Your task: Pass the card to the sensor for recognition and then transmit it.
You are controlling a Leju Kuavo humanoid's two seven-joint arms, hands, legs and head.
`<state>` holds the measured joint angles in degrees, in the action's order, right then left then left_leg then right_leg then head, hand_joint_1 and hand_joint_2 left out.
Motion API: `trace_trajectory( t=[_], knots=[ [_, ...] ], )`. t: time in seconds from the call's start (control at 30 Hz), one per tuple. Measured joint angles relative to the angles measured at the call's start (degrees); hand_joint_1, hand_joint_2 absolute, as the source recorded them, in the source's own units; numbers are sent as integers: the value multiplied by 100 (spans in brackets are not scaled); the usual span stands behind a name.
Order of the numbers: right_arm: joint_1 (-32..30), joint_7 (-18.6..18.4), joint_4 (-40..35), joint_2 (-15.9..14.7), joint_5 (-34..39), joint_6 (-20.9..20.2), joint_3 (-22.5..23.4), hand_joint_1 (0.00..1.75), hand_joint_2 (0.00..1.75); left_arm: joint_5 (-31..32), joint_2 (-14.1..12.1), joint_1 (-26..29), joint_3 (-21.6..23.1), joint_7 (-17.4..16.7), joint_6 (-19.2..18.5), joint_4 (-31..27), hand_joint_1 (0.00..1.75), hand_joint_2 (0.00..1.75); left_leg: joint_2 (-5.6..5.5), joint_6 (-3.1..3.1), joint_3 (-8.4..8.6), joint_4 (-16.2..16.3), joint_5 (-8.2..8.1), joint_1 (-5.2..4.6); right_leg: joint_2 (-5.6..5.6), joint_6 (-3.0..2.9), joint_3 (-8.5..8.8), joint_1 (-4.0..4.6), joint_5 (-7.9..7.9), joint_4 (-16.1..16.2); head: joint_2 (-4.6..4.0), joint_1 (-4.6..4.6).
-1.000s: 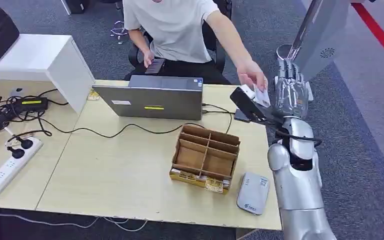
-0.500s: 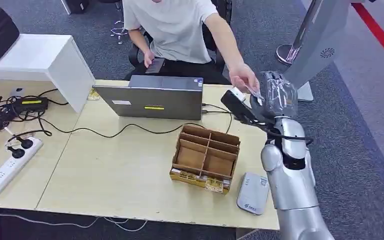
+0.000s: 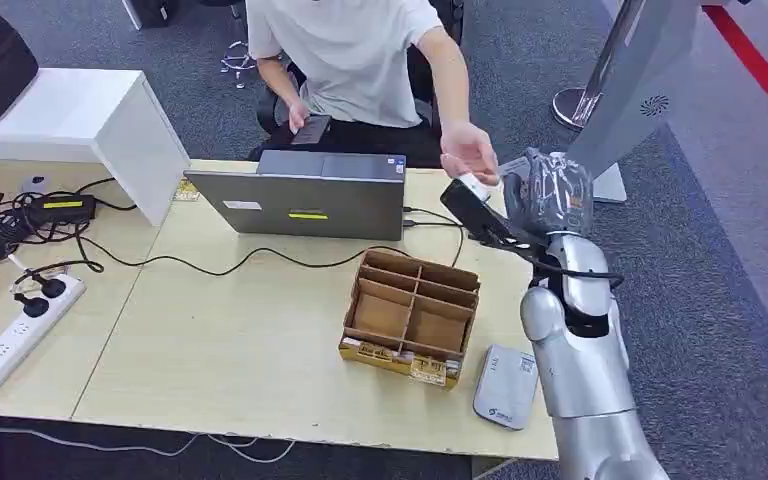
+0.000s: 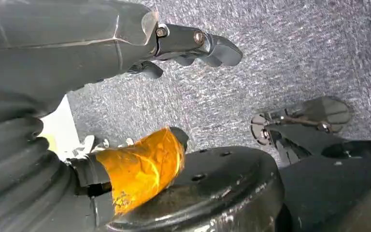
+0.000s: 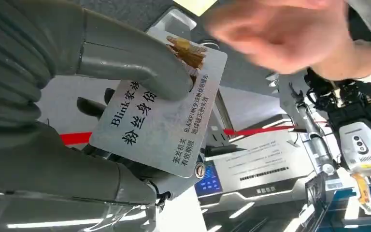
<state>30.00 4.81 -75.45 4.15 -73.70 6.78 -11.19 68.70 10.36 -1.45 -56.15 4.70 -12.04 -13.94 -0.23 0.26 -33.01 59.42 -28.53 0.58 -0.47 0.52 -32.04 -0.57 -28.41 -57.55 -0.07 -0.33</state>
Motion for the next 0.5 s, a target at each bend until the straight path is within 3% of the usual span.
trace_trajectory(
  t=[0.17,0.3,0.5],
  knots=[
    [-93,181,-115,7,288,87,0,175,175,-79,13,1,-72,37,33,0,0,175,-1,0,2,1,0,0,-1,0,-1,0,0,0,0,2],
    [-572,411,-588,-13,404,376,0,175,175,-190,48,4,-188,28,105,0,0,175,0,0,1,0,-2,-1,1,1,-3,-1,-1,1,2,2],
    [-1553,732,-1487,-308,150,1238,35,175,175,-339,111,10,-385,-28,188,0,0,175,-4,4,-6,1,-6,-1,-5,2,-7,-1,-4,6,0,2]
  ],
)
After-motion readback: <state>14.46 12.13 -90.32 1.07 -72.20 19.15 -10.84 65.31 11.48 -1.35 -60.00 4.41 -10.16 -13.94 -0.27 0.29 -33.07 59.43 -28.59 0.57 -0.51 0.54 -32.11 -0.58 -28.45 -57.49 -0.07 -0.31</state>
